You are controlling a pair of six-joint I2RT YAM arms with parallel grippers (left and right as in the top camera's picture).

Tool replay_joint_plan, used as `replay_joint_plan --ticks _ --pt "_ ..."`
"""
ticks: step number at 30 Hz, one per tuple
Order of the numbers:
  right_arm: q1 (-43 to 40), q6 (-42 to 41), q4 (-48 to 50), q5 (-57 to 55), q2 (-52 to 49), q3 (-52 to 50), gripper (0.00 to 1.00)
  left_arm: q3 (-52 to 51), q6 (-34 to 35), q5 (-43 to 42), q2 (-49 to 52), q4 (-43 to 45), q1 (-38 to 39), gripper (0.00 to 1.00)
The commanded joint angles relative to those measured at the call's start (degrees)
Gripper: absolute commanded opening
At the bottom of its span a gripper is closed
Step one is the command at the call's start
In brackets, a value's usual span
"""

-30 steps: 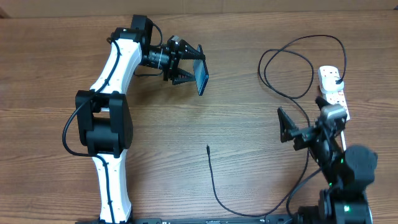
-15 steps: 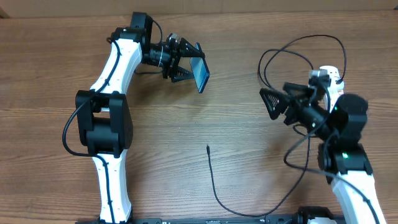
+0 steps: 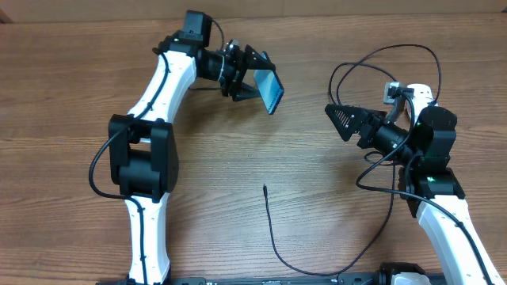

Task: Plug charger to phone and switch on socket
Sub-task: 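Move the right gripper up toward the phone held by the left gripper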

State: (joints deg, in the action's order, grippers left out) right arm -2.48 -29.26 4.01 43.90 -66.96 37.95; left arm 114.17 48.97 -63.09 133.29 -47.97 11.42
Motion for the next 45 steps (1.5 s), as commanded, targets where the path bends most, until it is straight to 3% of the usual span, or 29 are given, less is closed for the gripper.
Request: replay_joint_plan --ticks 1,18,32,45 --pt "0.2 -1.2 0.2 1.7 -0.2 1.6 1.00 1.9 6.5 -0.4 0.3 2.9 1.9 0.04" --pt "0.3 1.2 -1.8 1.6 -2.6 1.4 1.00 1.9 21.4 3.7 0.3 13.7 9.6 0.04" --pt "0.3 7.1 -1.6 1.1 -7.1 1.4 0.92 1.9 25.4 9.2 0.3 13.9 13.6 0.04" --pt "0.3 7.0 -1.5 -4.6 -7.1 1.4 0.84 1.9 28.5 12.2 0.3 14.6 17.4 0.04"
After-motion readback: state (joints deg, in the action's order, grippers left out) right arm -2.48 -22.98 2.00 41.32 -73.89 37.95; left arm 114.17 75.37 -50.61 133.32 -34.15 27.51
